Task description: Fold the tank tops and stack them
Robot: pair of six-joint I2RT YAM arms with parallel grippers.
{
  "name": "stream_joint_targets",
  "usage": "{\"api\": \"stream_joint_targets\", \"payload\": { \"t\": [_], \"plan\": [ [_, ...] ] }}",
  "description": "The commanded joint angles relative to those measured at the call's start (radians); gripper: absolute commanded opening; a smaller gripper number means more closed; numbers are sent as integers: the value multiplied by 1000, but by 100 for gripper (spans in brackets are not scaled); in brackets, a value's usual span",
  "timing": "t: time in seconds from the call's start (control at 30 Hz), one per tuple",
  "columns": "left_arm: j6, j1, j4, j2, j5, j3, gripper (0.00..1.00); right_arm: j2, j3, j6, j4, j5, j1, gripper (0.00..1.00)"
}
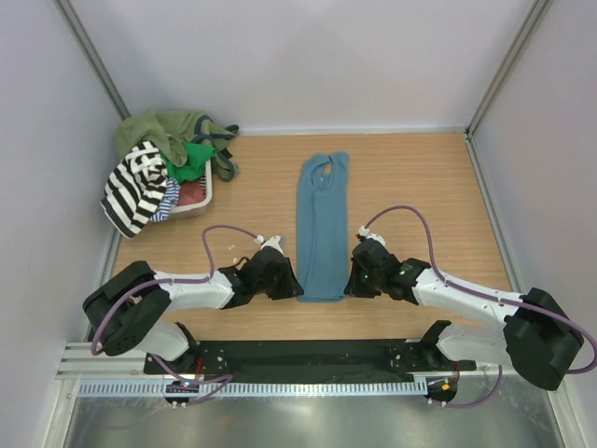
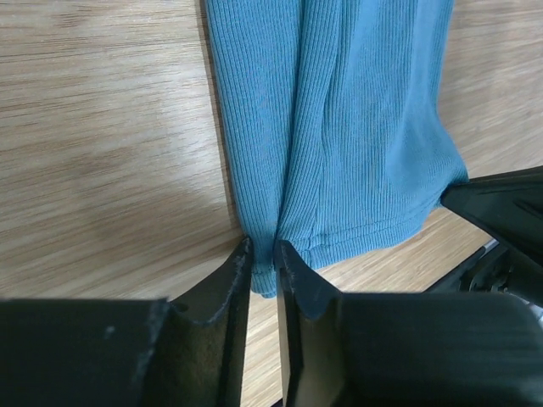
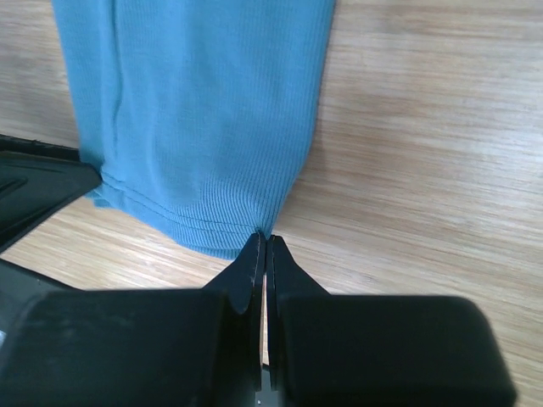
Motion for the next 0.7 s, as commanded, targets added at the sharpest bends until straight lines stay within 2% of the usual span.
{"api": "stream_joint_targets", "payload": {
  "t": [0.0,0.03,0.07,0.1,0.3,0.5,0.6,0.67],
  "plan": [
    [6,-10,-34,41,-13,9,18,-21,-20,25,17,33,5,1],
    [8,-12,-34,45,-13,12,15,-19,-25,28,20,33,5,1],
    [8,-12,-35,48,-10,14,4,-22,-29,31,19,38,5,1],
    [6,-13,-38,46,-15,14,0,-29,-31,31,16,47,4,1],
    [3,-12,-93,-15,-67,-6,0,-64,-38,39,-39,102,2,1],
    [-3,-15,-92,-34,-62,-23,0,-92,-80,45,-13,70,4,1],
    [-8,-26,-87,-24,-58,-20,5,-95,-100,53,11,49,4,1],
    [-15,-38,-81,-23,-61,-18,14,-95,-112,54,25,30,4,1]
  ]
}}
